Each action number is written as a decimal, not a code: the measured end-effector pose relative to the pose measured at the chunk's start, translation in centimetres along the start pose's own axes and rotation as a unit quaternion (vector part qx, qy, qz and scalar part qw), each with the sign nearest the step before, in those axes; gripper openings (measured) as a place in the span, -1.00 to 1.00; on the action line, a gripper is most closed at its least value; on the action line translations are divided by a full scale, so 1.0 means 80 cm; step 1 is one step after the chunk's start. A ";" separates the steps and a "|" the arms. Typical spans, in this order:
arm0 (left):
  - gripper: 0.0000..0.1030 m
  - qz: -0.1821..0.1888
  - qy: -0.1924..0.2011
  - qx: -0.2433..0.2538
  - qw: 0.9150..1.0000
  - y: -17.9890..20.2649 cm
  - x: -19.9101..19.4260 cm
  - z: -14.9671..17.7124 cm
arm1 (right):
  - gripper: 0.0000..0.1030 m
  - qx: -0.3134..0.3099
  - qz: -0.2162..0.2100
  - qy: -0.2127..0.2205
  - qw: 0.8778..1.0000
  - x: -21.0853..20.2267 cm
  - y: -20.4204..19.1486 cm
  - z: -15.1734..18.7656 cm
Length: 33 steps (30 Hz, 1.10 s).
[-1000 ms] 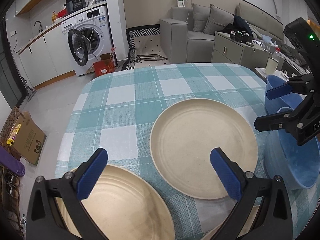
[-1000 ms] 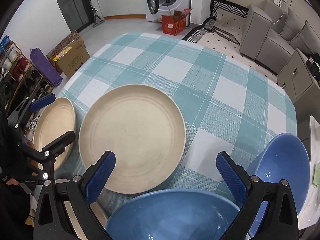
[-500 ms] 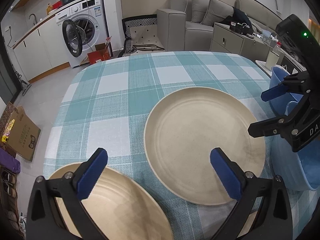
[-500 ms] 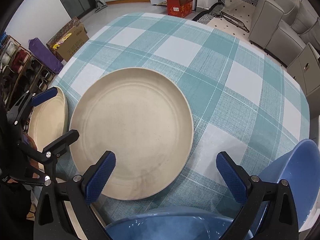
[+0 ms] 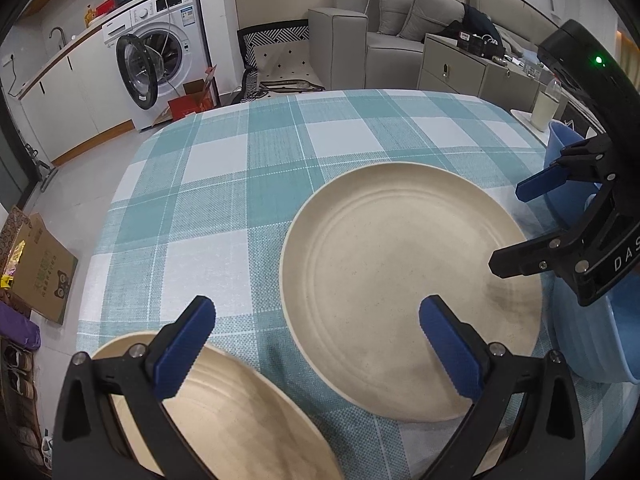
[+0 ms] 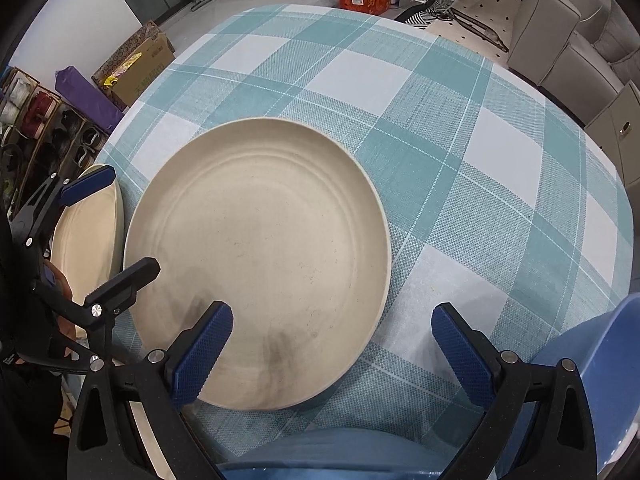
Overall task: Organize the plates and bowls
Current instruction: 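Close the right gripper on the rim of the large cream plate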
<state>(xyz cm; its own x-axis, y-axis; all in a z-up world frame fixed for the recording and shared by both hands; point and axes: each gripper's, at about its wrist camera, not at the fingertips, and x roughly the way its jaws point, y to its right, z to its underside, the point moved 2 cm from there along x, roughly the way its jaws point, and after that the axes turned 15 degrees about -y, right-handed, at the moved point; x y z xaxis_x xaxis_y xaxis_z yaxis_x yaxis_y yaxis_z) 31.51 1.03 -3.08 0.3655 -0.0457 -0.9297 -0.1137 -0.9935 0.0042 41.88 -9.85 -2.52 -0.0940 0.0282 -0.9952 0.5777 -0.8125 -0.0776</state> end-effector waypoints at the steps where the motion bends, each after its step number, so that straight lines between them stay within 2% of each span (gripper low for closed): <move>1: 0.97 0.000 -0.001 0.001 1.000 0.000 0.001 0.000 | 0.95 -0.001 -0.001 -0.002 1.000 0.002 -0.001 -0.003; 5: 0.86 0.002 -0.006 0.001 1.000 -0.002 0.006 -0.001 | 0.87 -0.010 -0.007 -0.011 1.000 0.009 -0.007 -0.011; 7: 0.84 0.001 -0.009 0.001 1.000 -0.003 0.008 -0.001 | 0.76 -0.013 -0.009 -0.017 1.000 0.013 -0.009 -0.014; 10: 0.67 0.004 -0.014 0.004 1.000 -0.003 0.010 0.000 | 0.64 -0.016 -0.013 -0.025 0.999 0.018 -0.013 -0.017; 14: 0.50 0.010 -0.022 0.008 1.000 -0.002 0.014 0.002 | 0.61 -0.015 -0.023 -0.025 0.999 0.020 -0.014 -0.017; 17: 0.27 0.016 -0.029 0.006 0.999 -0.002 0.017 0.002 | 0.48 -0.013 -0.022 -0.026 0.999 0.022 -0.014 -0.017; 20: 0.19 0.021 -0.035 0.006 0.999 -0.001 0.019 0.004 | 0.40 -0.012 -0.022 -0.025 0.999 0.022 -0.014 -0.018; 23: -0.02 0.025 -0.039 0.006 0.999 0.000 0.021 0.005 | 0.27 -0.007 -0.017 -0.024 1.000 0.022 -0.013 -0.017; 26: -0.18 0.025 -0.042 0.008 0.999 0.000 0.022 0.007 | 0.04 -0.001 -0.010 -0.023 1.000 0.021 -0.008 -0.015; 33: -0.38 0.031 -0.047 -0.005 0.998 -0.007 0.022 0.007 | -0.30 0.009 0.000 -0.020 1.000 0.019 0.002 -0.009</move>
<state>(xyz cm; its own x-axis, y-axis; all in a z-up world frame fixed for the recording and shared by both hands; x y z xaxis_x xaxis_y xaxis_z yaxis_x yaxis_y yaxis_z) 31.65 1.56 -4.92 0.2706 -0.0973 -0.9578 -0.1240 -0.9901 0.0656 42.44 -9.52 -4.09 -0.1263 0.0050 -0.9920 0.5624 -0.8234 -0.0757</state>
